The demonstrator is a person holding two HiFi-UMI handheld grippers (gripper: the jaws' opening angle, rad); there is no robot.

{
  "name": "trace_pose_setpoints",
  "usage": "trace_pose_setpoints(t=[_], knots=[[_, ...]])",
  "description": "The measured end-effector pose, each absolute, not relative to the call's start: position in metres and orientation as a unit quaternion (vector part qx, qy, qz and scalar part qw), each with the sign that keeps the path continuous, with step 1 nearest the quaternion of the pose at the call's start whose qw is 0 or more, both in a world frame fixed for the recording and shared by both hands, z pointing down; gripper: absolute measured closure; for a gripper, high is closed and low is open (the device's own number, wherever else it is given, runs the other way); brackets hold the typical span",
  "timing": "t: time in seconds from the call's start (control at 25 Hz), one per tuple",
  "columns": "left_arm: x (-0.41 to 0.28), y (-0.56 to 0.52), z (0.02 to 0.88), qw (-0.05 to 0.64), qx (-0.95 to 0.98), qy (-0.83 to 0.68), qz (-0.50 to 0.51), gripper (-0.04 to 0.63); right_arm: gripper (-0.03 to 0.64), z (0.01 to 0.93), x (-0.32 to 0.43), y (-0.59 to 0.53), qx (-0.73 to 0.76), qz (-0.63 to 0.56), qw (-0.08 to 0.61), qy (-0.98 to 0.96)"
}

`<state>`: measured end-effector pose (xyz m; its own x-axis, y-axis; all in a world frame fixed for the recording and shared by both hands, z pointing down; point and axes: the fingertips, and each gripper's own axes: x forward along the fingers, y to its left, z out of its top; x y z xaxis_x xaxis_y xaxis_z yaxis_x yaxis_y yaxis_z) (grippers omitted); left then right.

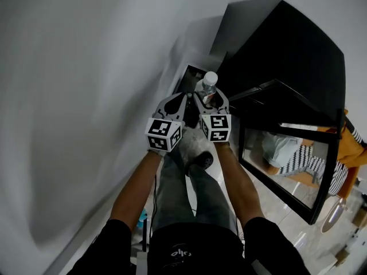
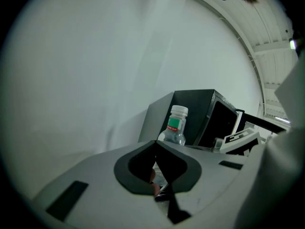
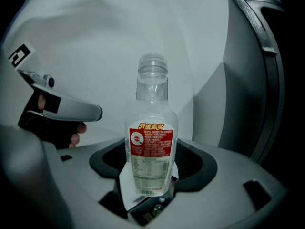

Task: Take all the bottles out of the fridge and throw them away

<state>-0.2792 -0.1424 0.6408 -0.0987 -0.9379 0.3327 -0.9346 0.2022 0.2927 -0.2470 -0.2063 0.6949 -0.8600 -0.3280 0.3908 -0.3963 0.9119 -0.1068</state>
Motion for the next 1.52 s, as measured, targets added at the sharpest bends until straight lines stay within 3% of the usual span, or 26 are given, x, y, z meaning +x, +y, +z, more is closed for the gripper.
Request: trace_pose_setpoints(t=[0.72,1.52], knots=[[-0.253,-0.073,0.810,0.281,0.611,-0.740,0.033,0.594,0.321,0.898,-0.222,-0.152,0.159,0.128,0.251,-0.946],[-0.242,-0.018,0.827,0.302,0.580,-0.756,0.012,0.594,0.301,1.001,-0.202,-0.157,0.208,0.218,0.288,-0.909]])
